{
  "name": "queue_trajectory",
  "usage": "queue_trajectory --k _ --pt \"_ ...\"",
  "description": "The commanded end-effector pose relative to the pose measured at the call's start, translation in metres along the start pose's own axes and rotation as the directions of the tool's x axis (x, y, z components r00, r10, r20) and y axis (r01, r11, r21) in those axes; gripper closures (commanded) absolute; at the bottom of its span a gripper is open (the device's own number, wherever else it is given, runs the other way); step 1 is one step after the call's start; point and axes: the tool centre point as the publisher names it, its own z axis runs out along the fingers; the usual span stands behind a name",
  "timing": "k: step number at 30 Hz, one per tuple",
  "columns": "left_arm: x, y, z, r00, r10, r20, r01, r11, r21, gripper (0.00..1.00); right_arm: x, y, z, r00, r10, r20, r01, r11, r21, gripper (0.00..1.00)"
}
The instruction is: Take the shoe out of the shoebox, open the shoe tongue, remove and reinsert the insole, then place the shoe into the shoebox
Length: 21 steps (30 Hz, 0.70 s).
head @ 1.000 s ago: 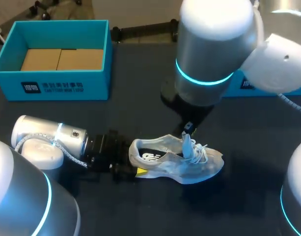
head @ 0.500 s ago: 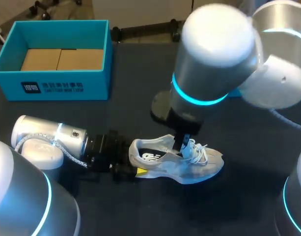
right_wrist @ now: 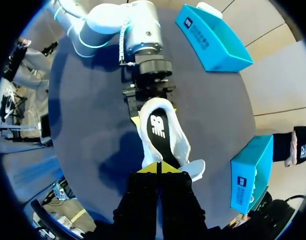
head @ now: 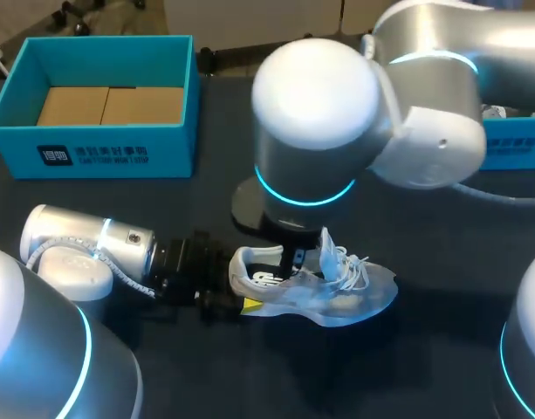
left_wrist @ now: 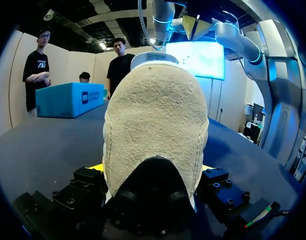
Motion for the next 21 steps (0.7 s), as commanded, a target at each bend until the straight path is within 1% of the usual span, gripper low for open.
queue_trajectory --k 1,8,12,16,21 --pt "0.002 0.001 0.0 1.0 0.0 0.002 0.0 1.0 -0.001 1.0 0.005 0.024 0.025 0.999 -0.036 -0.008 0.036 0.998 0.054 1.0" --pt "0.002 0.001 0.0 1.0 0.0 0.002 0.0 1.0 -0.001 1.0 0.007 0.034 0.044 0.996 -0.093 0.001 0.093 0.994 0.057 1.0" --pt "0.002 0.001 0.0 1.0 0.0 0.002 0.0 1.0 -0.001 1.0 0.005 0.037 0.057 0.993 -0.121 -0.005 0.121 0.99 0.07 1.0" --pt "0.002 0.001 0.0 1.0 0.0 0.002 0.0 1.0 -0.001 1.0 0.004 0.037 0.068 0.992 -0.128 -0.019 0.129 0.988 0.086 1.0" --pt "0.002 0.001 0.0 1.0 0.0 0.002 0.0 1.0 -0.001 1.0 0.0 0.031 0.09 0.989 -0.141 -0.041 0.144 0.985 0.09 1.0"
